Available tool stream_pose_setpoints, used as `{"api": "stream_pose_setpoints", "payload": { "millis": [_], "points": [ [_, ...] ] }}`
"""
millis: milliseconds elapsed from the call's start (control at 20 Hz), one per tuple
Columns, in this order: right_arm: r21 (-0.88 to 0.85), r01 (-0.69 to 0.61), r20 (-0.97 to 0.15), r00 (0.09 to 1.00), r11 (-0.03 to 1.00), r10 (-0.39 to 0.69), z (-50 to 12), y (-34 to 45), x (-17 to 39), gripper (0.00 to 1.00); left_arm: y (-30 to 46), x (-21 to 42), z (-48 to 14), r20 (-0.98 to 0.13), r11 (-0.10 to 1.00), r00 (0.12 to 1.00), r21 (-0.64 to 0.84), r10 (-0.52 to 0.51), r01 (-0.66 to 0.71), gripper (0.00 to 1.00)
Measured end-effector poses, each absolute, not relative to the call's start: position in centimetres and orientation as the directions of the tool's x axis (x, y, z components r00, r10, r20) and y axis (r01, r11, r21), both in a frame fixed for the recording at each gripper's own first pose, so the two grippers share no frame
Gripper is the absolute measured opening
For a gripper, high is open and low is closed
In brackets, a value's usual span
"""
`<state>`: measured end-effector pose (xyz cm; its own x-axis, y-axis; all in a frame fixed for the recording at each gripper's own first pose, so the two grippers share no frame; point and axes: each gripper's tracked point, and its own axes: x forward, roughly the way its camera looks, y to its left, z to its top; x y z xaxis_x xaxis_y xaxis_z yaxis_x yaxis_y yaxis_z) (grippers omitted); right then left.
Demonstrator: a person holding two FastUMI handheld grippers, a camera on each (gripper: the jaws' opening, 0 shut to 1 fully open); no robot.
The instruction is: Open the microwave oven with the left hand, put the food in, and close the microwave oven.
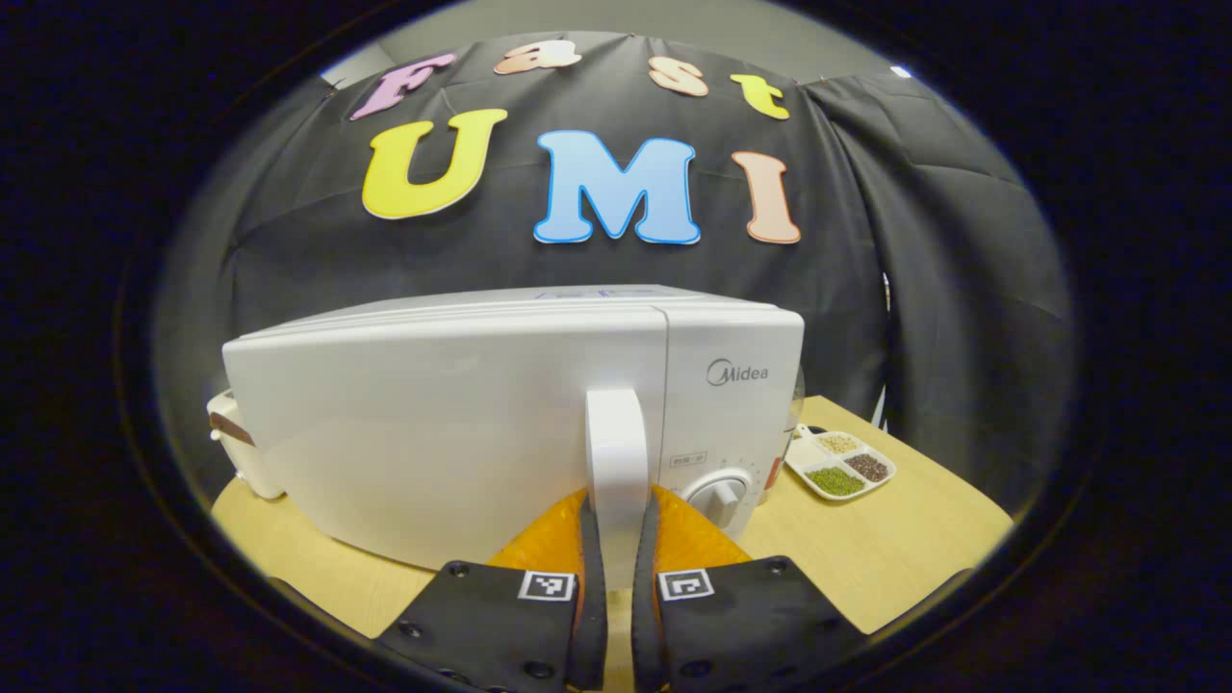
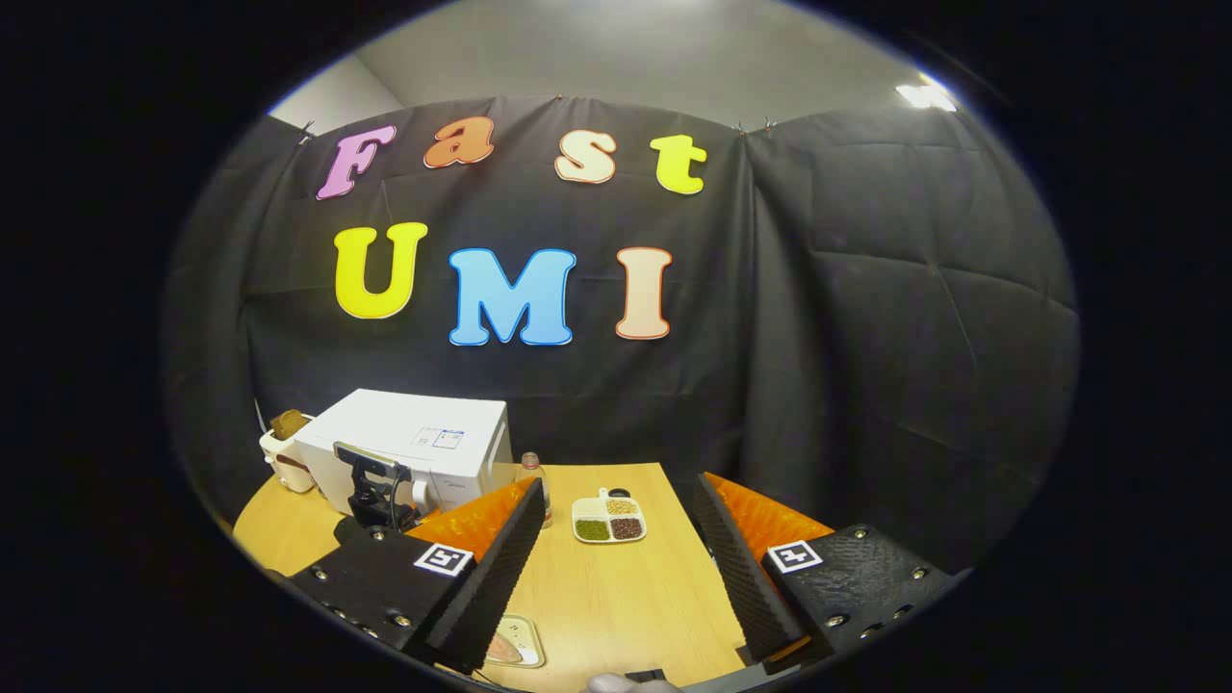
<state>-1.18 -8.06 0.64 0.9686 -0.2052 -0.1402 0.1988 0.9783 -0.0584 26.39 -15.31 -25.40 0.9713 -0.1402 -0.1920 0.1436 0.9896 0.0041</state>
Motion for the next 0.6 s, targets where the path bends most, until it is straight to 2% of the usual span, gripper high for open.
{"api": "stream_pose_setpoints", "payload": {
  "millis": [450, 500, 600],
  "points": [
    [-0.052, 0.184, -0.146, 0.971, 0.982, -0.19, 0.1, -8.1, -3.4, 0.95, -15.3, 26.2, -25.3, -0.194, 0.986, 0.968, 0.003, -0.162, 0.165, 0.18],
    [-0.048, 0.177, -0.151, 0.972, 0.983, -0.182, 0.0, -7.9, -3.4, 0.95, -15.2, 26.2, -25.5, -0.198, 0.986, 0.967, 0.007, -0.16, 0.165, 0.15],
    [-0.044, 0.163, -0.157, 0.973, 0.986, -0.168, -0.2, -7.7, -3.6, 0.95, -15.2, 26.2, -25.4, -0.197, 0.987, 0.968, -0.004, -0.158, 0.161, 0.15]
  ]
}}
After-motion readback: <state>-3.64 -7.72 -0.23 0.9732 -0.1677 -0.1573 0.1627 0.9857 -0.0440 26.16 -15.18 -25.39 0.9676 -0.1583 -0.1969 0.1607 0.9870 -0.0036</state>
